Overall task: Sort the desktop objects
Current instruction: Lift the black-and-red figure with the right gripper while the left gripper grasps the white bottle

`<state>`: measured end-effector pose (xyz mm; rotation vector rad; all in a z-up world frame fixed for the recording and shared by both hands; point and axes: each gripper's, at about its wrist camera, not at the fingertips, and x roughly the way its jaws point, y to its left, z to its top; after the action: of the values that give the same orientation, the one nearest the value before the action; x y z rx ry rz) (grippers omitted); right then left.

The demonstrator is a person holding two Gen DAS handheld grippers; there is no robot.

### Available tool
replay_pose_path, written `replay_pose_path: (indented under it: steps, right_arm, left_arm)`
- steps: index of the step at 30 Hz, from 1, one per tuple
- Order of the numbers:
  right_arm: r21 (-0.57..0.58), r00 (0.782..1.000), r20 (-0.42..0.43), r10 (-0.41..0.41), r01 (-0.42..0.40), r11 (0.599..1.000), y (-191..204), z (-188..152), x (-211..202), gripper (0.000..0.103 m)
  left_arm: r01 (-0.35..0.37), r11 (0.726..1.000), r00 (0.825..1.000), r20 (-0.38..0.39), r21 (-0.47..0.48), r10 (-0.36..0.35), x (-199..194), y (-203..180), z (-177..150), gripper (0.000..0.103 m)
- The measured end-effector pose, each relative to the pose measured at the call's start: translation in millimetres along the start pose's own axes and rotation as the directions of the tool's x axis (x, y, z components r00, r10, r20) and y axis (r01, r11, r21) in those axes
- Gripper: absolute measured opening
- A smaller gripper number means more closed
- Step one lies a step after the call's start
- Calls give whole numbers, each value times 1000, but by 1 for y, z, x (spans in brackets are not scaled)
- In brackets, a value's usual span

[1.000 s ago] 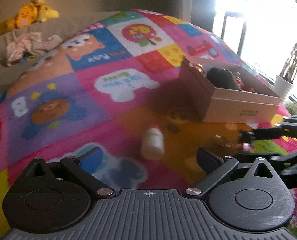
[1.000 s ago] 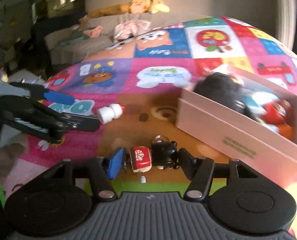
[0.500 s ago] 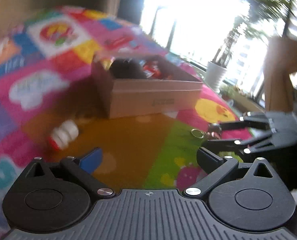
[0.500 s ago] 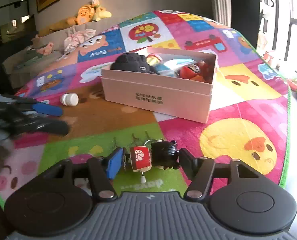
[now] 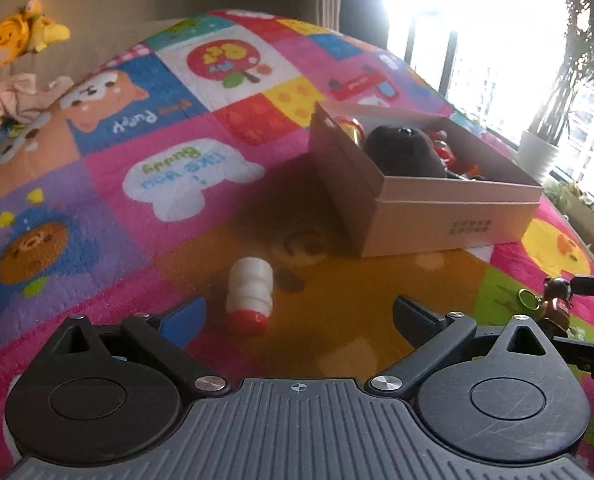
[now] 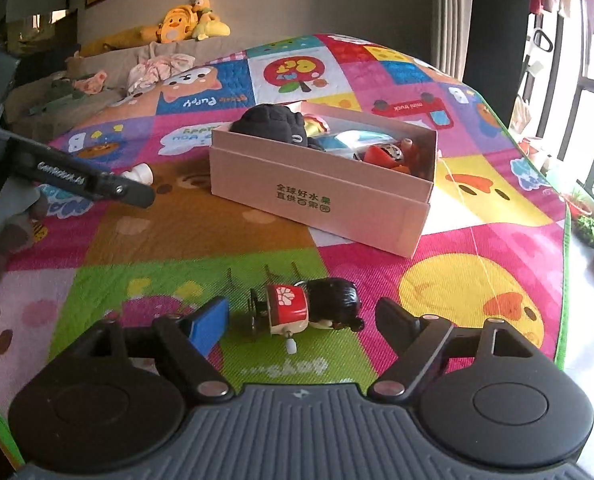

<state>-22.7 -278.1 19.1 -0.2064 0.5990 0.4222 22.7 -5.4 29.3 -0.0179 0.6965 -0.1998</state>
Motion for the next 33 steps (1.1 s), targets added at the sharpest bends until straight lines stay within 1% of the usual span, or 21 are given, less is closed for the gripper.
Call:
replay_pose_path:
  steps: [1,3,5,6,7,8,9,10,11,13,14,15,17,19,22,24,27,29,30,32,33]
  right_arm:
    - [3,1000,-1,0,0,1000,0,0,0,84]
    - [14,1000,-2,3,-3,1000,-2,0,1,85]
    - [27,1000,-4,5,-5,1000,-4,0,1,85]
    - [32,1000,-4,6,-6,999,-5,0,1,85]
    - [36,1000,-4,5,-5,999,-5,0,1,85]
    - [38,1000,-3,4,-4,999,-5,-1,1,85]
    - [39,1000,-3,3,-3,999,-5,-1,0,85]
    - [38,1000,-2,3,-3,999,-5,-1,0,85]
    - [37,1000,-2,3,-3,999,-5,-1,0,85]
    - [36,1000,-1,3,-3,999,-5,-1,0,85]
    - [34,1000,-1,4,-4,999,-5,-1,0,85]
    - [34,1000,-2,4,-4,999,-5,-1,0,85]
    - [33,1000,-3,3,-3,999,-4,-1,1,85]
    - [31,1000,-3,3,-3,1000,-4,-1,1,86]
    - [32,1000,-3,4,-3,999,-4,-1,0,86]
    - [34,1000,-4,4,-4,999,-4,0,1,87]
    - [34,1000,-2,0,0,999,-3,-1,0,87]
    - [33,1000,-1,0,0,999,-3,-1,0,87]
    - [33,1000,-1,0,0,999,-3,-1,0,87]
    - [32,1000,1,-1,1,999,-3,-1,0,87]
    - [32,1000,3,-1,1,999,-3,-1,0,87]
  left_arm:
    - [22,1000,1000,-8,-9,-22,1,0,1,101]
    - [118,993,993,-13,-24,-119,0,0,0,101]
    - [246,969,969,-6,-14,-246,-6,-5,-3,101]
    - [295,955,955,-3,4,-295,-10,-8,-5,101]
    - [323,945,946,10,42,-324,-16,-13,-6,101]
    - [313,946,948,28,82,-317,-22,-16,-7,101]
    - [277,953,957,52,123,-285,-27,-19,-8,101]
    - [212,966,971,80,151,-225,-30,-19,-8,101]
    - [154,977,981,94,150,-169,-30,-17,-7,101]
    - [38,994,996,78,99,-46,-25,-8,-5,101]
    - [-3,998,998,62,64,-1,-21,-4,-5,101]
    - [-20,999,999,48,32,19,-18,-1,-6,101]
    - [-4,1000,999,33,-8,4,-14,2,-8,101]
    - [17,1000,999,39,2,-17,-13,0,-10,101]
    - [7,1000,999,53,25,-9,-8,0,-8,101]
    - [-10,1000,999,45,14,10,1,-1,-4,100]
    - [-3,1000,999,39,5,3,6,-3,-3,91]
    - [9,999,999,51,44,-11,10,-7,-2,90]
    - [-4,998,999,54,65,1,13,-8,-2,89]
    - [-51,995,998,41,81,48,18,-7,0,82]
    - [-57,996,998,34,75,54,20,-5,1,75]
